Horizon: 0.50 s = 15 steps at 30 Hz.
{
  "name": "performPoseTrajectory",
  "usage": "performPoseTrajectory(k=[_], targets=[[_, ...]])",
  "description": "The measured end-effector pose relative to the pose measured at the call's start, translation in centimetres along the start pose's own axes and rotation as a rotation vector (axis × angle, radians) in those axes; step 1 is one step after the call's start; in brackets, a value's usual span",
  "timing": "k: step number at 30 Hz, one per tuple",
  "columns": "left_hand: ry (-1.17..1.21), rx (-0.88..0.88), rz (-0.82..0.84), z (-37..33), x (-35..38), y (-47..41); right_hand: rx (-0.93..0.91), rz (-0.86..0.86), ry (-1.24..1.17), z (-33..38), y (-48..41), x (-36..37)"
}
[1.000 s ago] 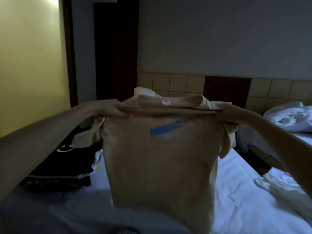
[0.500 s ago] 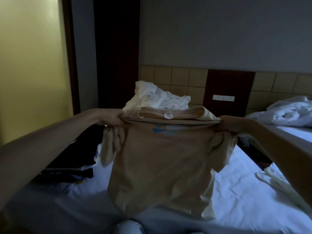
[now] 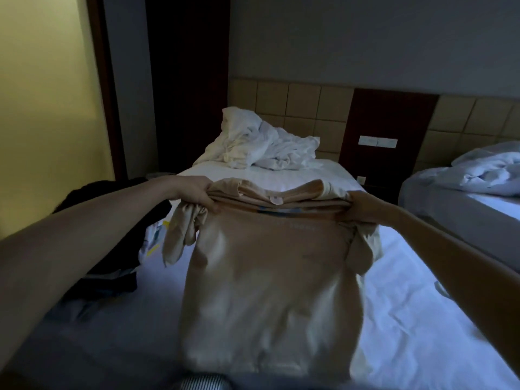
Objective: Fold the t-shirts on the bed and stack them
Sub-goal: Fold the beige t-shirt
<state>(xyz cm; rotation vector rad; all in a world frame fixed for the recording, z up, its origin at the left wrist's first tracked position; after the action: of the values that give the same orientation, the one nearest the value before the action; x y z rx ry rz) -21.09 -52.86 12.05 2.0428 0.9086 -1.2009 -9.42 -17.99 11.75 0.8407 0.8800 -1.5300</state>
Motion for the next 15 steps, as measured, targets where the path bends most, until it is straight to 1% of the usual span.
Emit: performPoseTrajectory(k=[2, 3, 6, 7, 9, 10, 11, 12, 13, 14, 15], targets=[[-0.042, 0.026, -0.143, 0.0, -2.3, -3.0, -0.012, -0.153, 0.101, 0.3, -3.6, -1.2], [-0.022, 0.047, -0.268, -0.3, -3.9, -4.3, -0.034, -0.249, 0.096, 0.7, -5.3, -2.3], [0.098, 0.087, -0.745, -1.8, -9.5, -6.5, -0.164, -0.591, 0.011, 3.2, -8.7, -6.9], [0.057, 0.084, -0.88, -2.3, -10.9, -6.8, -0.223, -0.681, 0.008, 4.0, -9.6, -8.3], [-0.121, 0.029, -1.049, -2.8, -11.9, -7.7, -0.287, -0.774, 0.018, 4.6, -11.3, -9.7], [-0.168, 0.005, -1.087, -2.5, -11.5, -8.2, -0.29, -0.785, 0.026, 4.3, -12.3, -9.5], [-0.173, -0.003, -1.09, -1.8, -10.6, -8.9, -0.281, -0.781, 0.025, 3.9, -13.1, -8.9], [-0.152, -0.004, -1.047, -1.0, -9.3, -9.5, -0.24, -0.747, 0.051, 3.2, -13.8, -7.9], [-0.148, -0.006, -0.962, 0.1, -7.6, -10.2, -0.18, -0.667, 0.129, 2.1, -14.2, -6.2], [-0.179, -0.013, -0.849, 1.3, -5.4, -10.8, -0.113, -0.536, 0.246, 1.0, -14.3, -4.0], [-0.256, -0.025, -0.732, 2.6, -2.9, -11.5, -0.045, -0.371, 0.336, -0.7, -14.2, -1.4]])
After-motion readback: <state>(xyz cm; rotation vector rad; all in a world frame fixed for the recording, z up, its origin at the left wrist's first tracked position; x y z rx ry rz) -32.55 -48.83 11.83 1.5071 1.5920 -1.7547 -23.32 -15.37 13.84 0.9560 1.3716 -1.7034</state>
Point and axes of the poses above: each hand's wrist, its own y-axis away from the middle knuckle, its own x-axis out of the palm, z = x × y, the point moved 3 cm from there along -y, towards the middle knuckle, and after that the axes turned 6 degrees about -y, right-handed, at the moved point
